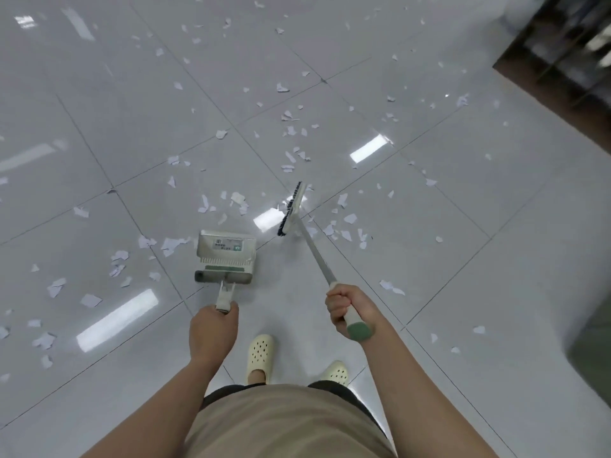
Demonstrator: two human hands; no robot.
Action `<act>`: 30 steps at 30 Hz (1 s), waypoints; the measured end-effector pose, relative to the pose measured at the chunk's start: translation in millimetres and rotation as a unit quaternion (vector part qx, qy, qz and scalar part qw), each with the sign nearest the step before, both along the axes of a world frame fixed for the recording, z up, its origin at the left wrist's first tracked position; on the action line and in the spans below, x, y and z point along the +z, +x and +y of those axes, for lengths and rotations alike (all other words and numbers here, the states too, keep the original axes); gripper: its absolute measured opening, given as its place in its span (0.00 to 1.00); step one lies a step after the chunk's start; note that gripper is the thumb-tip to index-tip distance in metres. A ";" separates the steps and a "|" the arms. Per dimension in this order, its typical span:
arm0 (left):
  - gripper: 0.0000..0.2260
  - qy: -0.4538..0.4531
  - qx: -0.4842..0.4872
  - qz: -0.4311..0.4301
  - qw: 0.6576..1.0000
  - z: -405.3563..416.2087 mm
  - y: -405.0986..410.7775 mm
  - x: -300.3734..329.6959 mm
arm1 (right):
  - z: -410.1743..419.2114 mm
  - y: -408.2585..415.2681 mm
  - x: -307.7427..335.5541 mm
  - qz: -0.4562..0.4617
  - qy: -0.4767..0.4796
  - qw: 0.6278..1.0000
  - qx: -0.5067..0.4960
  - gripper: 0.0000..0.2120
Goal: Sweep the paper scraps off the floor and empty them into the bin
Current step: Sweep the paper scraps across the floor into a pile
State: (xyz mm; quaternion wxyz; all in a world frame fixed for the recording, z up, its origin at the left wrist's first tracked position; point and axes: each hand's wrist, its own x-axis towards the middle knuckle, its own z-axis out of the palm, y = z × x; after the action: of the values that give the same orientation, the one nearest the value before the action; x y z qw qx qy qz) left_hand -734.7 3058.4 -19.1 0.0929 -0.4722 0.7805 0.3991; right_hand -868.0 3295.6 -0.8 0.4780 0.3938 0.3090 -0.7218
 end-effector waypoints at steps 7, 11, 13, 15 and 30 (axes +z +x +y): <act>0.23 0.009 -0.132 -0.001 0.991 118.7 -58.5 -7.1 | 184.8 -1.5 53.7 0.008 0.062 0.990 -0.124 0.13; 0.21 0.021 -0.220 -0.007 0.975 194.0 -80.3 -9.4 | 264.3 36.0 52.8 0.003 0.123 0.976 -0.179 0.13; 0.19 0.023 -0.256 -0.011 0.966 227.4 -87.1 -8.8 | 304.5 55.5 56.8 -0.004 0.140 0.967 -0.212 0.13; 0.19 0.035 -0.283 -0.003 0.959 258.1 -90.9 -9.9 | 346.2 73.2 64.1 -0.011 0.156 0.956 -0.247 0.12; 0.21 0.030 -0.386 0.003 0.922 307.1 -97.7 -6.5 | 430.2 98.4 10.0 -0.080 0.378 0.921 -0.040 0.06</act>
State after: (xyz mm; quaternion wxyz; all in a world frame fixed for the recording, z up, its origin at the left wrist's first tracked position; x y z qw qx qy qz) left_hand -832.4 3365.6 -25.6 0.2520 -0.1306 0.8899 0.3572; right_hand -769.7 3725.8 9.2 0.2873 0.6137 0.5034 -0.5361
